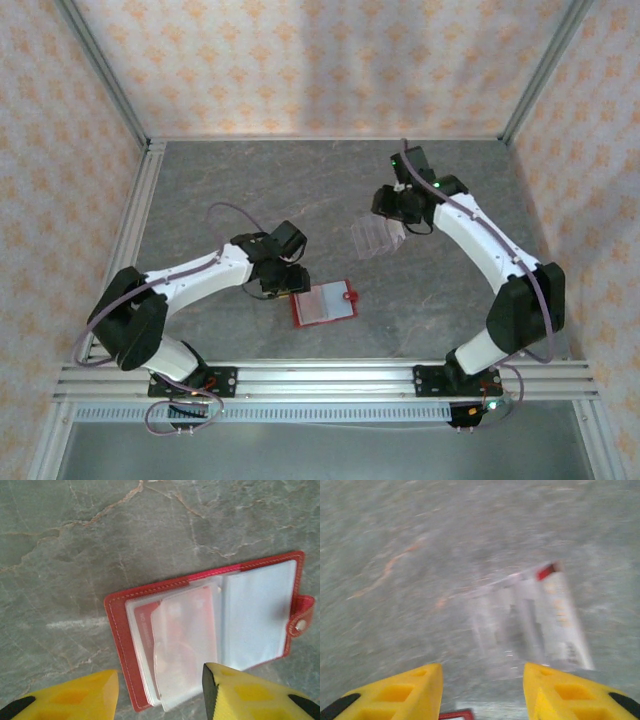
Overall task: Put the credit cards into the card holder
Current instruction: Pick up the credit card from the storage box.
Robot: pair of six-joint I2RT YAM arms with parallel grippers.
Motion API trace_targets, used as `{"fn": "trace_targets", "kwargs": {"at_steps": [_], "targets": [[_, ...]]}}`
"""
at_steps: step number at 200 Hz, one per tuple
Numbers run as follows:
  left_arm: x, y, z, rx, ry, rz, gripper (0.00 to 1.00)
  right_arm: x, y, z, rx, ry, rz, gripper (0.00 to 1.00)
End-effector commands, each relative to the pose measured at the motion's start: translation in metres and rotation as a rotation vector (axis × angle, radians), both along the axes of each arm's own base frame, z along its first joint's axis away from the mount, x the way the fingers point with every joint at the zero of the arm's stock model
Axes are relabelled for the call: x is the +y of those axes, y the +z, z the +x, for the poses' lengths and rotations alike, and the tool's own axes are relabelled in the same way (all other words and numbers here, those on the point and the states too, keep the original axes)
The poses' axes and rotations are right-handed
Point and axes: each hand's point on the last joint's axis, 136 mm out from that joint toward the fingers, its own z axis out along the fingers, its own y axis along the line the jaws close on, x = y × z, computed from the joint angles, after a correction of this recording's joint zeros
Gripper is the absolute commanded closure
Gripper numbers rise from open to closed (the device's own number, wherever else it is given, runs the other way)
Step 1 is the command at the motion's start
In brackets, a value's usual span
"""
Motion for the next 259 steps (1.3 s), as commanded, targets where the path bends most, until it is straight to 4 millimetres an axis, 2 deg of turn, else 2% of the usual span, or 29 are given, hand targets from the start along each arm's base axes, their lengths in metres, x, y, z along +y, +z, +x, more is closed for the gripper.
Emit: {"fn": "trace_targets", "kwargs": {"at_steps": [1, 23, 41, 72, 119, 198, 259], "targets": [[-0.001, -0.003, 0.008, -0.032, -0.019, 0.036, 0.53, -0.045, -0.024, -0.007, 0.086, -0.100, -0.130, 0.61], [0.001, -0.011, 0.006, -0.020, -0.021, 0.058, 0.55, -0.055, -0.028, 0.002, 0.089, -0.115, -0.116, 0.64], [0.002, -0.017, 0.003, -0.011, -0.018, 0.061, 0.55, -0.055, -0.030, 0.014, 0.085, -0.104, -0.101, 0.66], [0.004, -0.020, 0.000, -0.006, -0.009, 0.060, 0.55, -0.054, -0.050, 0.034, 0.144, -0.080, -0.063, 0.75], [0.006, -0.020, -0.003, -0.011, 0.005, 0.056, 0.55, -0.040, -0.058, 0.057, 0.155, -0.003, -0.016, 0.73], [0.010, -0.018, -0.006, -0.015, 0.024, 0.054, 0.55, -0.031, -0.080, 0.067, 0.223, 0.063, -0.015, 0.74], [0.009, -0.018, -0.005, -0.014, 0.020, 0.055, 0.55, -0.029, -0.086, 0.069, 0.238, 0.067, -0.007, 0.82]]}}
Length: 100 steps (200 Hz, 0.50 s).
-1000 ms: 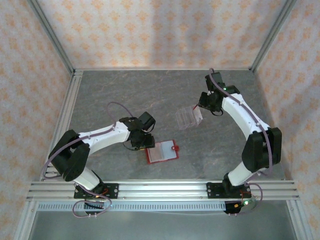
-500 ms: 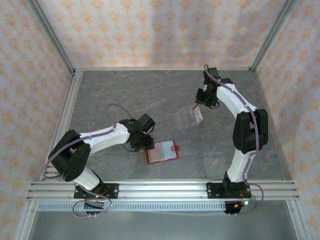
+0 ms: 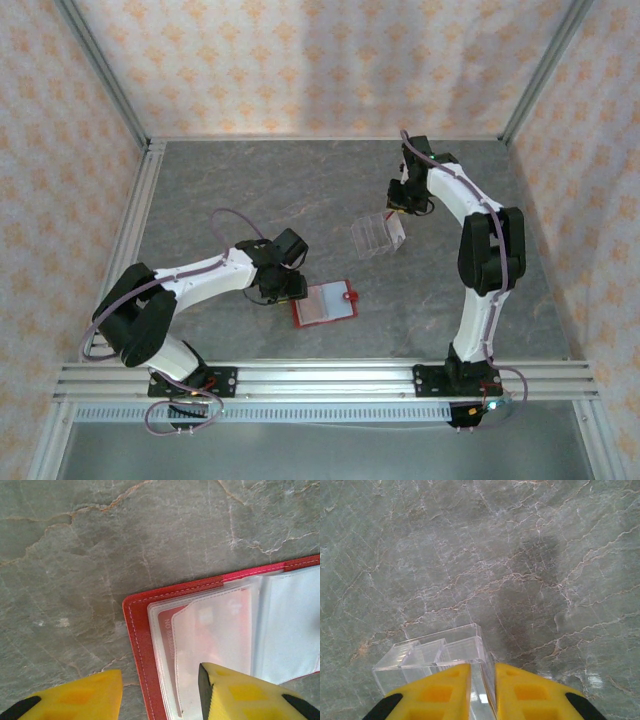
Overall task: Put the credit cards into the card holder
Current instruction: Pick up the credit card from the storage box.
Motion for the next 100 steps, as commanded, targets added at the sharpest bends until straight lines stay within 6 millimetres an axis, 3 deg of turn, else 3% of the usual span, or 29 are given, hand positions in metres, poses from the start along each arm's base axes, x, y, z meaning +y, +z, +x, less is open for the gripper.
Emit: {"fn": "trace_targets", "kwargs": {"at_steps": [1, 65, 100], "targets": [[0.0024, 0.0023, 0.0022, -0.025, 0.013, 0.017, 0.55, 0.0007, 0.0035, 0.0007, 0.007, 0.013, -0.004, 0.82], [0.0022, 0.0018, 0.0015, -0.021, 0.011, 0.017, 0.55, 0.0016, 0.0030, 0.0022, 0.012, 0.017, -0.003, 0.87], [0.0021, 0.0009, 0.0010, -0.019, 0.010, 0.016, 0.55, 0.0025, 0.0059, 0.0036, 0.007, 0.020, 0.002, 0.83]]}}
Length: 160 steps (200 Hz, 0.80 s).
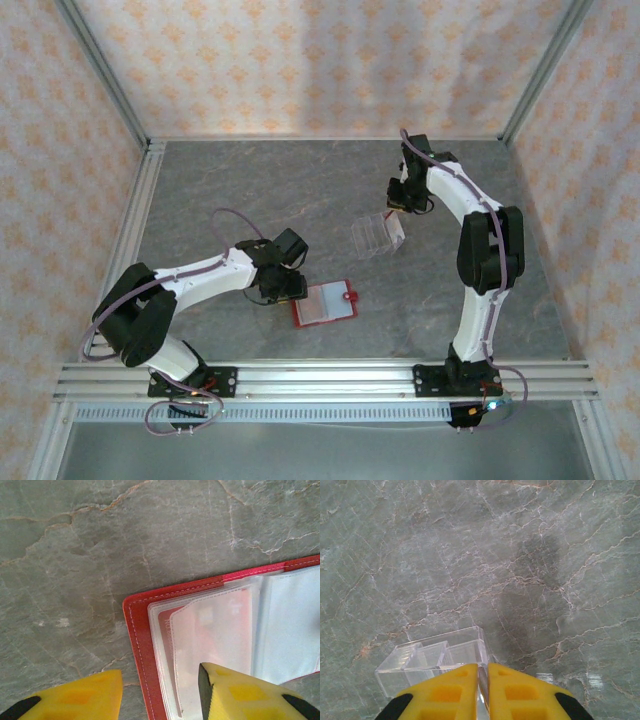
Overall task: Put the credit cards into the card holder
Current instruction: Pick up the credit card from the storage box.
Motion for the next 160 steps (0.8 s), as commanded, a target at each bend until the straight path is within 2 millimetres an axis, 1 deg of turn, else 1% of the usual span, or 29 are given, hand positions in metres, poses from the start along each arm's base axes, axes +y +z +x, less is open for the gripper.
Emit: {"fn": "trace_targets", "kwargs": {"at_steps": [1, 11, 32, 109, 160], "targets": [[0.0018, 0.0012, 0.0014, -0.020, 0.011, 0.015, 0.55, 0.0019, 0.0045, 0.0008, 0.008, 0.017, 0.002, 0.83], [0.0018, 0.0012, 0.0011, -0.018, 0.011, 0.015, 0.55, 0.0028, 0.0042, 0.0007, 0.012, 0.020, 0.006, 0.80], [0.0019, 0.0017, 0.0010, -0.018, 0.010, 0.014, 0.55, 0.0039, 0.0042, 0.0016, 0.015, 0.023, 0.013, 0.80], [0.0038, 0.0024, -0.0001, -0.020, 0.014, 0.017, 0.55, 0.0060, 0.0000, 0.0018, 0.028, 0.032, 0.020, 0.84], [0.0043, 0.0027, -0.0008, -0.019, 0.013, 0.018, 0.55, 0.0072, -0.0017, 0.0007, 0.032, 0.037, 0.024, 0.89]]}}
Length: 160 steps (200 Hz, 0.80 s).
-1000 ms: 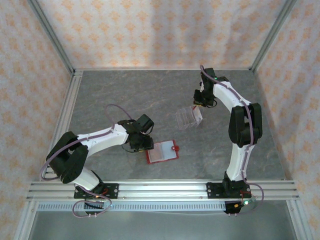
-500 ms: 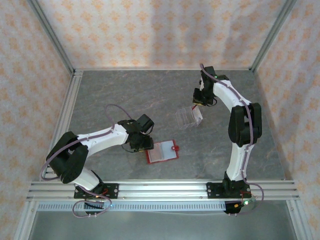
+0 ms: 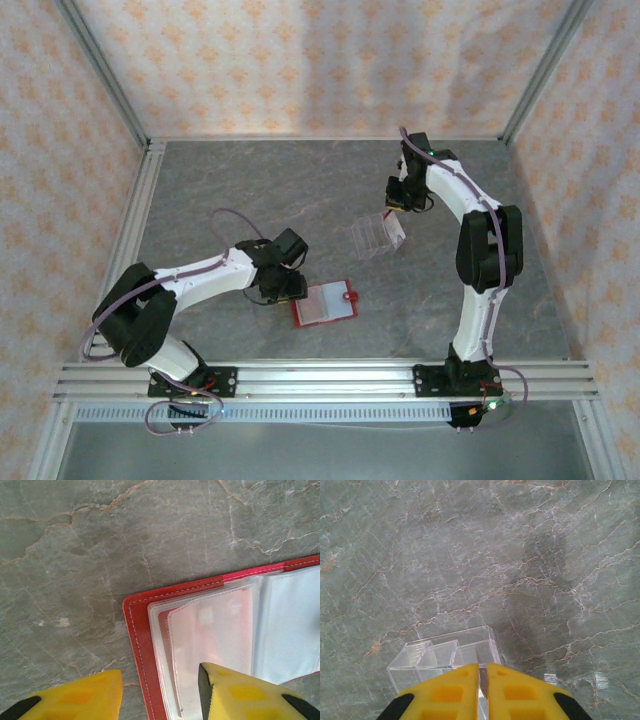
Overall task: Put the credit cards into the card holder
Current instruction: Pick up the credit card from the storage box.
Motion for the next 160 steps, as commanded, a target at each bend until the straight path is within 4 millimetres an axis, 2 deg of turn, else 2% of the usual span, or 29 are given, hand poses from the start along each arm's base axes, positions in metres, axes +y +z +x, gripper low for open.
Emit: {"fn": "trace_targets", "kwargs": {"at_steps": [1, 79, 139, 160], "targets": [[0.005, 0.003, -0.001, -0.019, 0.014, 0.019, 0.55, 0.001, -0.004, -0.001, 0.023, 0.019, -0.004, 0.89], [0.006, 0.003, -0.002, -0.023, 0.019, 0.016, 0.56, 0.000, 0.001, -0.004, 0.015, 0.023, -0.006, 1.00], [0.007, 0.001, -0.003, -0.022, 0.022, 0.017, 0.56, -0.002, 0.005, -0.013, 0.015, 0.025, -0.010, 1.00], [0.007, 0.001, -0.003, -0.023, 0.024, 0.016, 0.56, -0.009, 0.009, -0.018, -0.008, 0.015, -0.038, 1.00]]}}
